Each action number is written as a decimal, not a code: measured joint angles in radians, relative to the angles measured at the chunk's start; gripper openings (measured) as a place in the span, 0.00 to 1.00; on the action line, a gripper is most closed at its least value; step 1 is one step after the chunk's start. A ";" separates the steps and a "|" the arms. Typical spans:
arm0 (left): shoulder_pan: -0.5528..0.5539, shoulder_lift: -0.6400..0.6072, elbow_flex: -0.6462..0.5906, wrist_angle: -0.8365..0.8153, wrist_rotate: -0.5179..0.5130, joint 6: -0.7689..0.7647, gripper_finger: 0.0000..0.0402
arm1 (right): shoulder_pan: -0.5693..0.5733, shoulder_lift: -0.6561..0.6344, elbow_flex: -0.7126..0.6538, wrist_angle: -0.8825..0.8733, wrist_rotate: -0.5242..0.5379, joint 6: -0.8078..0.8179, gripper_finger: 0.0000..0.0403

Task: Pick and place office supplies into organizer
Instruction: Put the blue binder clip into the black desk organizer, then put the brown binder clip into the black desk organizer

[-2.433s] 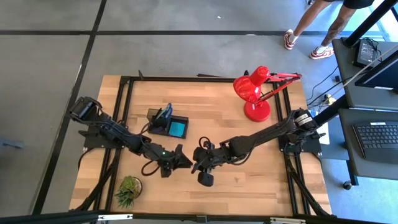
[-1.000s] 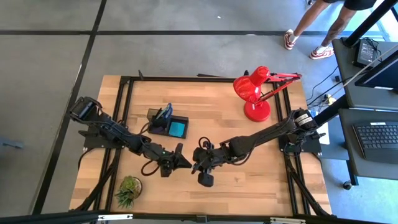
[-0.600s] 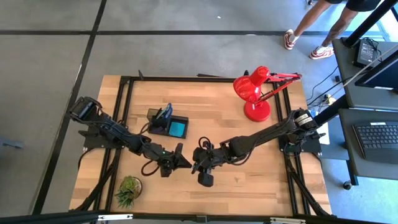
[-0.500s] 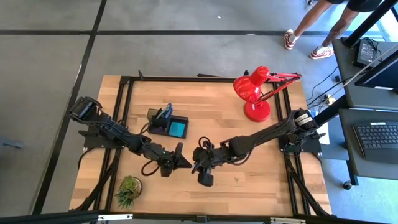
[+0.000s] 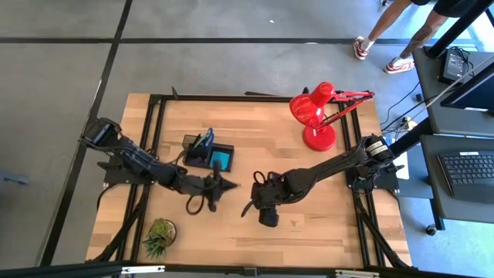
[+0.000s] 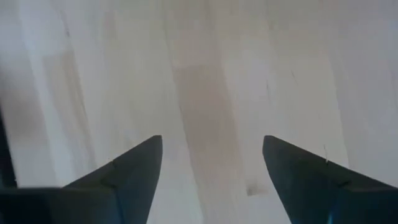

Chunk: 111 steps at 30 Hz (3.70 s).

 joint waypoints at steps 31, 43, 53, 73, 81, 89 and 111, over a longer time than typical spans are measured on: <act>0.280 -0.339 0.000 -1.162 0.013 -0.954 0.01 | 0.000 0.000 0.000 -0.041 0.000 -0.026 0.70; 0.303 -0.339 0.000 -1.156 0.107 -0.978 0.11 | 0.000 0.000 0.000 -0.041 0.000 -0.026 0.70; 0.304 -0.367 0.000 -1.154 0.112 -0.953 0.17 | 0.007 0.000 0.000 -0.054 0.000 -0.013 0.70; 0.168 -0.440 0.000 -0.819 0.265 -0.783 0.21 | 0.103 0.000 -0.001 -0.343 -0.113 0.080 0.70; 0.065 -0.424 0.000 -0.556 0.267 -0.713 0.21 | 0.226 0.000 -0.001 -0.406 -0.210 0.319 0.70; 0.046 -0.355 0.000 -0.455 0.267 -0.603 0.21 | 0.297 0.008 -0.022 -0.207 -0.135 0.596 0.70; 0.047 -0.321 -0.001 -0.458 0.269 -0.673 0.21 | 0.269 0.071 -0.055 -0.279 -0.121 0.651 0.66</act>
